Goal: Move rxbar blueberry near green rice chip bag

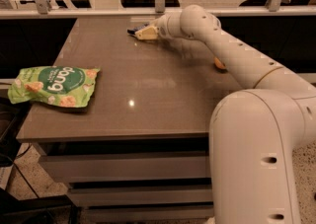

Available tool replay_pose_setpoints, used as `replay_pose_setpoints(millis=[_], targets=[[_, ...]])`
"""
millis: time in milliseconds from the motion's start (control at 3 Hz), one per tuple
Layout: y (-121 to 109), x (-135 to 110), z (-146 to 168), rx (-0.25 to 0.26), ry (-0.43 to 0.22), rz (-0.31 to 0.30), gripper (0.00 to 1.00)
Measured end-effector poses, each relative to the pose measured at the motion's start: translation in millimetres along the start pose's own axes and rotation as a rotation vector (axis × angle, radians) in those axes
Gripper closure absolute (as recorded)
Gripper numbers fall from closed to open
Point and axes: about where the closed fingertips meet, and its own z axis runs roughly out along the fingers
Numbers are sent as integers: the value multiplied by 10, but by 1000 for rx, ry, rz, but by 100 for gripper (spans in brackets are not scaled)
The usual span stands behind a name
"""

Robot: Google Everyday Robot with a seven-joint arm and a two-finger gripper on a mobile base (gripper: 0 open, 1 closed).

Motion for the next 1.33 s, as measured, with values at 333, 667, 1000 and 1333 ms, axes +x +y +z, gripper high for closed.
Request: replay_pose_setpoints(millis=[333,667,1000,1333], targets=[[2,1,2,0,0,0,81],[2,1,2,0,0,0,59],[2,-1,2,0,0,0,36],[3,-4,1,-1,0,0,12]])
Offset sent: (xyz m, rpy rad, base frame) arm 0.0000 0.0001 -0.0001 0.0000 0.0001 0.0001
